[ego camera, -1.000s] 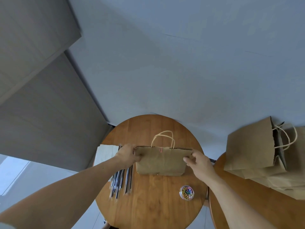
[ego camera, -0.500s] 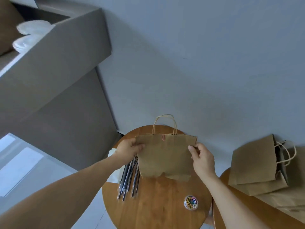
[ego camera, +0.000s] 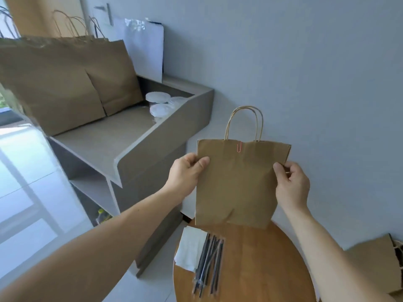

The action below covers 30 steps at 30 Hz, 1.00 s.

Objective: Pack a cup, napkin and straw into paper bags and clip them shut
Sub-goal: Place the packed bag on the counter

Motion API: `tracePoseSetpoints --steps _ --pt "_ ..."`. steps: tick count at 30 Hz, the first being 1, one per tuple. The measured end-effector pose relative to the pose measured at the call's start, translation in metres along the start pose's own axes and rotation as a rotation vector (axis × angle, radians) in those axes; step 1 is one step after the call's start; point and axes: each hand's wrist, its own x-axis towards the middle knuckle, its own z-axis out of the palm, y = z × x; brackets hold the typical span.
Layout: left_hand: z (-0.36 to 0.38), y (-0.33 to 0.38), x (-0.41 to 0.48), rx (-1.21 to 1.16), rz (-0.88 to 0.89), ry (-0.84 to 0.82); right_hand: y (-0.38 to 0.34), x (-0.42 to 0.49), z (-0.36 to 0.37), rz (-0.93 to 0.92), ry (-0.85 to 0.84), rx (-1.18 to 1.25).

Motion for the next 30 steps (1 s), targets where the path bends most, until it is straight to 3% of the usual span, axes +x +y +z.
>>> tracePoseSetpoints --steps 7,16,21,30 --pt "-0.096 0.092 -0.020 -0.045 0.224 0.206 -0.137 0.010 0.045 -0.135 0.015 0.171" --pt "-0.222 0.170 -0.002 0.048 0.394 0.473 -0.281 0.022 0.134 -0.195 -0.150 0.358" --pt "-0.277 0.177 0.031 0.136 0.438 0.616 -0.324 0.047 0.206 -0.244 -0.287 0.392" --pt "-0.333 0.141 0.135 0.321 0.329 0.736 -0.331 0.138 0.363 -0.198 -0.679 0.375"
